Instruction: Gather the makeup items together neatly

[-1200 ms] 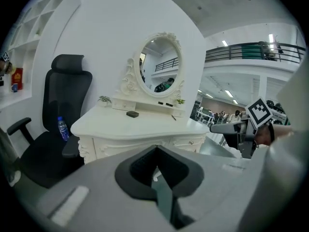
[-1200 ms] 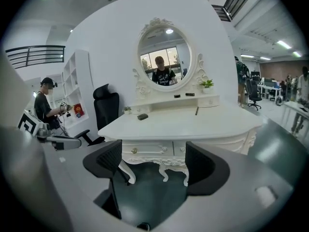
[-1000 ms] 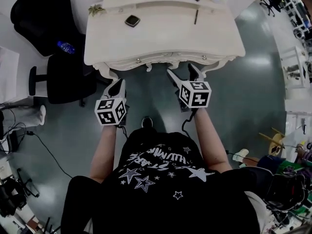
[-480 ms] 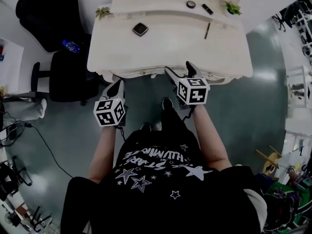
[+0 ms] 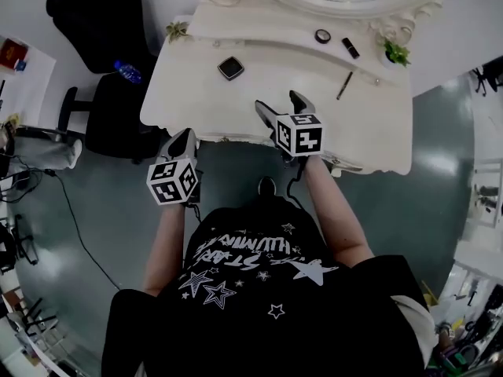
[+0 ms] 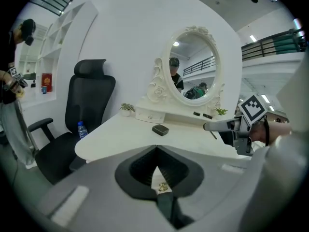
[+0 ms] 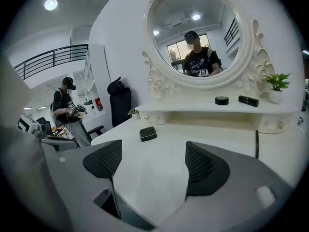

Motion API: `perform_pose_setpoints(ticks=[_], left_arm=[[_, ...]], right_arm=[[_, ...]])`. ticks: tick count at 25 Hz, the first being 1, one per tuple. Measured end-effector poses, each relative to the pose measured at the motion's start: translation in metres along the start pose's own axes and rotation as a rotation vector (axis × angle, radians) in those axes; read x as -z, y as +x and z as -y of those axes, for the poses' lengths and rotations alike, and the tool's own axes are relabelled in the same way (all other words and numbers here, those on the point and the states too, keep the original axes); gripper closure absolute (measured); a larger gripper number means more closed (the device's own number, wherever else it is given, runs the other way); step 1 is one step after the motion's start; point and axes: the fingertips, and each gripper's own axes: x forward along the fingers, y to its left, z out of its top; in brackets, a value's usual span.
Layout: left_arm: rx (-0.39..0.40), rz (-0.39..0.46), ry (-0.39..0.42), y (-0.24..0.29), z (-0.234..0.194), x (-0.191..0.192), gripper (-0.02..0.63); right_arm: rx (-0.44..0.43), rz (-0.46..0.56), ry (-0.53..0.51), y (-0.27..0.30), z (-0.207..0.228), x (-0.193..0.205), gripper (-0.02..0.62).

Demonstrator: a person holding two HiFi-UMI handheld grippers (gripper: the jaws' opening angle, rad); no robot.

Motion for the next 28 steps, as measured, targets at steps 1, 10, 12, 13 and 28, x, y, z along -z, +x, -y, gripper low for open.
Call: perform_pose_setpoints(ticks=[1, 10, 12, 13, 28], left_arm=[[-0.018, 0.007, -0.005, 0.003, 0.0, -0.001, 0.604], [-0.126, 0.037, -0.069, 0.011, -0.003, -0.01, 0.604], [-0.134, 0.033, -0.08, 0.012, -0.005, -0.009, 0.604], [-0.134, 0.029, -0.082, 0.012, -0.008, -0.009, 0.604], [0.022, -0.073, -0.031, 0.068, -0.079, -0.034, 0.604]], right_arm=[[-0.017, -0.004, -0.006, 0.007, 0.003, -0.002, 0.17], [-0.114, -0.069, -0.083, 0.052, 0.005, -0.01, 0.17], [-0.124, -0.086, -0.098, 0.064, 0.0, -0.011, 0.171], [-0.125, -0.094, -0.105, 0.071, -0.003, -0.011, 0.172], [0.003, -0.227, -0.152, 0.173, -0.033, -0.015, 0.183]])
